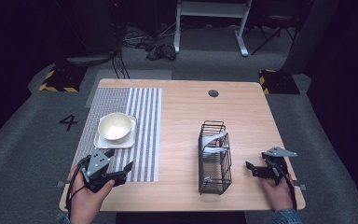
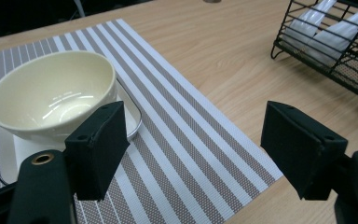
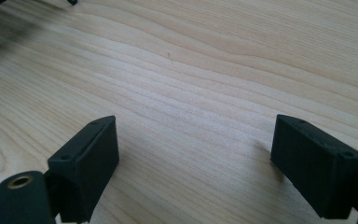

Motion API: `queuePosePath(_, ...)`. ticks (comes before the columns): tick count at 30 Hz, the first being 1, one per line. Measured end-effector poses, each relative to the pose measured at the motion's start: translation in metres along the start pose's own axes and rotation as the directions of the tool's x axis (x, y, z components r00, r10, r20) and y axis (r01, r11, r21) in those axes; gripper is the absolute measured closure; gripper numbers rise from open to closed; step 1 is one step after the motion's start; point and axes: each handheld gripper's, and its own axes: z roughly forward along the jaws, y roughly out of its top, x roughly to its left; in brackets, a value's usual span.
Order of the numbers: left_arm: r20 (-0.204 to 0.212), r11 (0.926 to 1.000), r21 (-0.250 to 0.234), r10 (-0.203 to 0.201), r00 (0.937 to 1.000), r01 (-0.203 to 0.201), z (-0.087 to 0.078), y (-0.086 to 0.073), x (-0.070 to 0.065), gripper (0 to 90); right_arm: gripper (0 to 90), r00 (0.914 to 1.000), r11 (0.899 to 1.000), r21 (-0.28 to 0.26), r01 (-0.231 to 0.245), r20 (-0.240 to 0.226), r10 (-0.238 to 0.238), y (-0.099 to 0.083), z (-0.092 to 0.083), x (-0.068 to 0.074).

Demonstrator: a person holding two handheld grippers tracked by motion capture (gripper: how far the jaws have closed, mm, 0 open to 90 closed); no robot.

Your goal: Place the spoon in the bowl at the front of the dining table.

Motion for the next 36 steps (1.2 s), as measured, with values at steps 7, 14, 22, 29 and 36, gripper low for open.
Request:
queuePosePath(7,0.015,0.9995,-0.031,0.004,0.9999,-0.003,-0.003,0.007,-0.004,23.2,14.9,1.0,1.0,0.0,0.0,0.0,0.0,0.0,0.0,0.0)
queuePosePath(14,0.036,0.9989,-0.044,0.021,0.9991,-0.02,0.001,0.014,-0.011,23.7,14.8,1.0,1.0,0.0,-0.001,0.001,0.001,0.0,0.0,0.0)
queuePosePath(22,0.078,0.9967,-0.061,0.058,0.9953,-0.053,0.009,0.026,-0.021,23.7,14.8,1.0,1.0,0.001,-0.005,0.007,0.005,0.0,0.0,0.0)
queuePosePath(29,0.133,0.9933,-0.08,0.093,0.9867,-0.083,0.024,0.041,-0.035,23.8,14.8,1.0,1.0,0.001,-0.005,0.007,0.005,0.0,0.0,0.0)
queuePosePath(36,0.175,0.9881,-0.108,0.127,0.9763,-0.11,0.032,0.055,-0.05,23.9,14.8,1.0,1.0,0.001,-0.005,0.007,0.005,0.0,0.0,0.0)
